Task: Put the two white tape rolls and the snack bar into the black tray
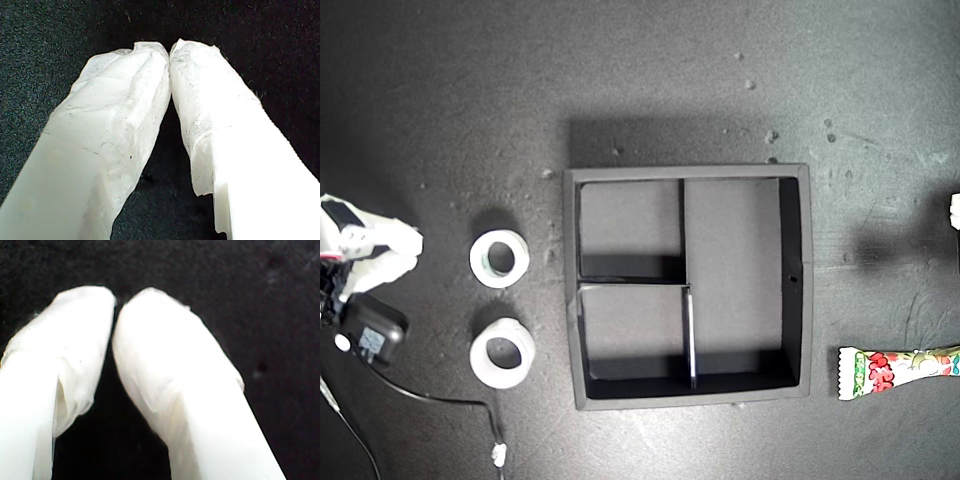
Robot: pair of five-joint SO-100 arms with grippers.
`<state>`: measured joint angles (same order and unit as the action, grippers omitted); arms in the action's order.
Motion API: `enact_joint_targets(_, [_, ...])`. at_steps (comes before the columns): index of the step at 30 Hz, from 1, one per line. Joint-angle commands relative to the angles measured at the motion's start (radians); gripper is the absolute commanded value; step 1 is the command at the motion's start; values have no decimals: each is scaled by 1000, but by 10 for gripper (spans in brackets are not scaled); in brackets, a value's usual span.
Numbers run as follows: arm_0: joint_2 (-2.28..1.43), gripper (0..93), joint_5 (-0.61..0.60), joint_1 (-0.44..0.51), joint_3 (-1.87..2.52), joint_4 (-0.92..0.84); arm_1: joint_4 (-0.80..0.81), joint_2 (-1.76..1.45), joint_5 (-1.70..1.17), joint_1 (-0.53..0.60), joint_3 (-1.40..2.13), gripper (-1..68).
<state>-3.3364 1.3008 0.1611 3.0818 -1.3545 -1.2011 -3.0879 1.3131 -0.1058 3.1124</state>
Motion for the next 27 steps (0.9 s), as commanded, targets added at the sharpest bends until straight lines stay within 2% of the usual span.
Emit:
enact_joint_targets(1, [-51,2,75,-48,57,43,-32,8,112,14,12,10])
enact_joint_targets(9, [-51,1,156,-32,57,28,-31,8,115,20,12,3])
enact_joint_targets(15, [-51,24,163,-34,57,23,-20,8,117,6,12,3])
enact_joint_targets(17, [-51,3,137,-38,57,43,43,8,61,0,12,0])
enact_joint_targets(20, [-48,1,110,-14,55,103,261,8,-212,-28,12,-2])
enact_joint_targets(23, [-46,1,-11,55,54,210,445,8,-413,-25,12,-3])
enact_joint_targets(25, [-48,0,-60,69,57,265,423,8,-359,-52,12,-3])
enact_joint_targets(27, [-48,0,-118,81,57,313,387,8,-172,-100,12,-3])
